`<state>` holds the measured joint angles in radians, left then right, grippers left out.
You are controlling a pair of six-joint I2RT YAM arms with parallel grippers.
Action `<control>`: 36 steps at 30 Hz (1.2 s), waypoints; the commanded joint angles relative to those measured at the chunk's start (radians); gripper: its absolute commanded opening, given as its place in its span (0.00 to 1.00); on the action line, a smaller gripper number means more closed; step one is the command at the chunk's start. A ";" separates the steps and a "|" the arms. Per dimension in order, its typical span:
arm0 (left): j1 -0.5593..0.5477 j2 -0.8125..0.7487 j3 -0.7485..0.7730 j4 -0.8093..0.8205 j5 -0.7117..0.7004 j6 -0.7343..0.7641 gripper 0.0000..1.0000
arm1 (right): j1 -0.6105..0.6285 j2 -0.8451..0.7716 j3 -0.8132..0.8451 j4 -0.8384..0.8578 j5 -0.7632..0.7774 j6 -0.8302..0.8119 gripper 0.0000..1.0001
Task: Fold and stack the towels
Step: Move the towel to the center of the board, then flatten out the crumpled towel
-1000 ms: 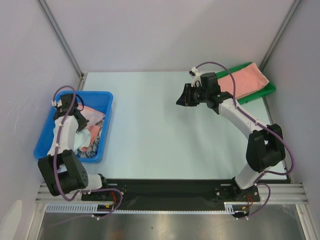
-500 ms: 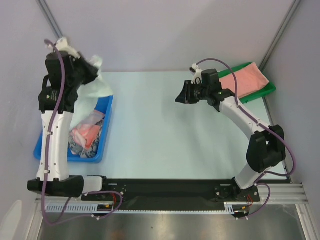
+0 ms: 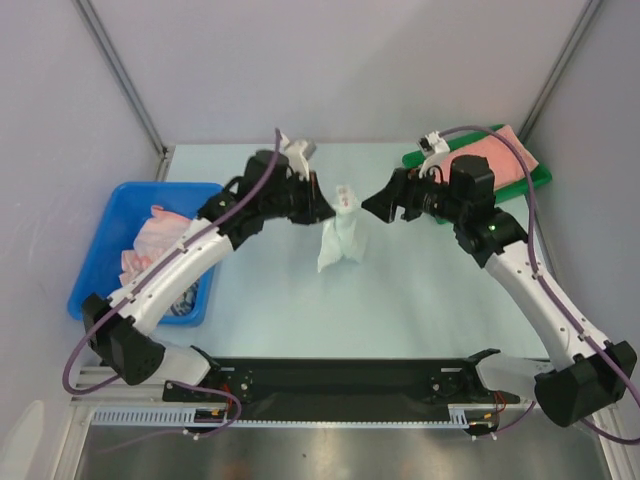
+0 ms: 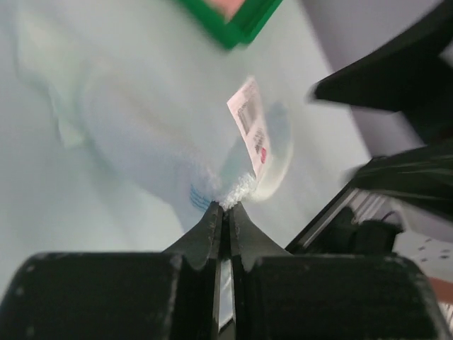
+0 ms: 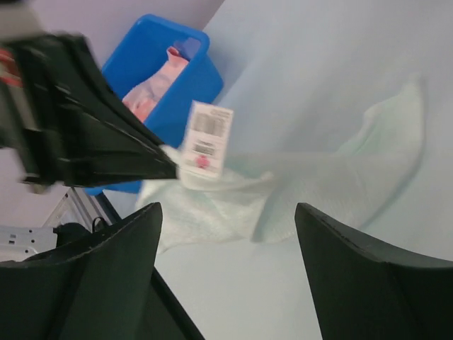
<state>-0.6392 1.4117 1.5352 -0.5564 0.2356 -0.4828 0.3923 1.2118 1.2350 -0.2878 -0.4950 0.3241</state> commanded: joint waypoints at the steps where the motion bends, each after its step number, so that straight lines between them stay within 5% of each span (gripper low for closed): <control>1: 0.006 -0.088 -0.239 0.148 0.016 -0.059 0.08 | 0.006 -0.012 -0.104 0.021 0.052 0.027 0.83; 6: 0.006 -0.083 -0.536 0.311 0.082 -0.109 0.11 | 0.062 0.035 -0.262 0.050 0.121 0.001 0.84; 9: 0.006 -0.043 -0.604 0.334 0.087 -0.108 0.11 | 0.109 0.106 -0.307 0.076 0.135 -0.066 0.75; 12: 0.007 -0.007 -0.613 0.332 0.094 -0.093 0.08 | 0.163 0.175 -0.351 0.192 0.046 -0.172 0.65; 23: 0.049 0.059 -0.589 0.317 0.228 -0.031 0.04 | 0.135 0.294 -0.515 0.645 -0.229 -0.405 0.62; 36: 0.067 0.098 -0.566 0.279 0.245 0.006 0.02 | 0.092 0.399 -0.497 0.673 -0.344 -0.496 0.59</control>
<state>-0.5819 1.5024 0.9268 -0.2798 0.4526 -0.5110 0.4873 1.5806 0.7242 0.3004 -0.7704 -0.1387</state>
